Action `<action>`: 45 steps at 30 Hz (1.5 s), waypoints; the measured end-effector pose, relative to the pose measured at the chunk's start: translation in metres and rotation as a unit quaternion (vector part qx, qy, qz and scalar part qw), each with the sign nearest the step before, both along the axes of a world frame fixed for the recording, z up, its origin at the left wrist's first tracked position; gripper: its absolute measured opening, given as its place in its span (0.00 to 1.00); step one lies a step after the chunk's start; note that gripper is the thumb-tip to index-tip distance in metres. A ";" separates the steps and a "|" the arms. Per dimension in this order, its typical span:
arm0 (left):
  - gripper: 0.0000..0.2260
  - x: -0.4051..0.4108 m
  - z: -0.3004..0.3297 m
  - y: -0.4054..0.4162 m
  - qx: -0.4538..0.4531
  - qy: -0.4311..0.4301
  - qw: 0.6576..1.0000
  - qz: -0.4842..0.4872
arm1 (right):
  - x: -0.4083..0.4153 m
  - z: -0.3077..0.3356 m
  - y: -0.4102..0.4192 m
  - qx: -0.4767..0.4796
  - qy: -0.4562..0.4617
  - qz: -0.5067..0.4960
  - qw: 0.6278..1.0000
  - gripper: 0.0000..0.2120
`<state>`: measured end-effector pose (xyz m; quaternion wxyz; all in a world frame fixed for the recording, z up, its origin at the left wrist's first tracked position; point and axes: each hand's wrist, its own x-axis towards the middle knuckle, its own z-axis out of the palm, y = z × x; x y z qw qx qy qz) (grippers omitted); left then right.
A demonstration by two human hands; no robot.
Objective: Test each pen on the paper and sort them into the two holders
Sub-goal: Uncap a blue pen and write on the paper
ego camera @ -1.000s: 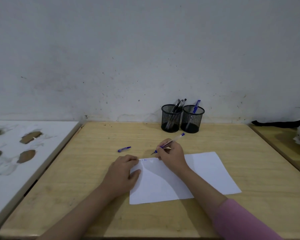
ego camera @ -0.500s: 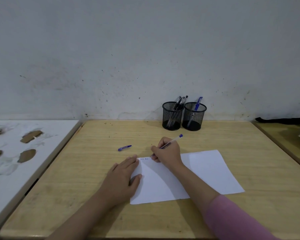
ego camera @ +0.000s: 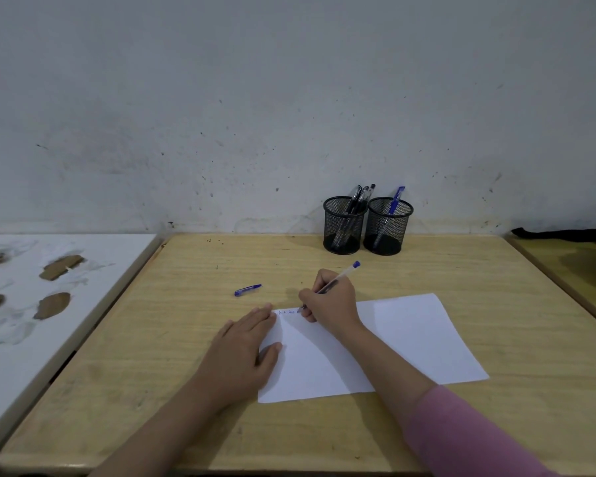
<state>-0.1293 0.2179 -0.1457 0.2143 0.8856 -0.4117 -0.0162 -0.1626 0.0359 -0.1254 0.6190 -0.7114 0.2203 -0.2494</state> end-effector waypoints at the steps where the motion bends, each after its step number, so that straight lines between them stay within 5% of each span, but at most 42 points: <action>1: 0.35 0.000 0.000 0.000 0.001 -0.001 1.000 0.000 | 0.000 0.000 0.000 0.004 -0.003 -0.003 1.000 0.14; 33: 0.33 0.002 0.001 0.003 -0.047 0.029 0.998 -0.004 | -0.004 0.003 0.000 0.023 0.004 -0.057 0.998 0.16; 39: 0.20 0.033 0.013 -0.005 -0.185 -0.007 0.979 0.082 | -0.007 0.008 -0.006 0.130 -0.048 -0.088 0.986 0.16; 45: 0.16 0.065 0.012 -0.022 -0.152 -0.012 0.979 0.138 | -0.011 0.019 -0.005 0.138 -0.053 -0.075 0.986 0.19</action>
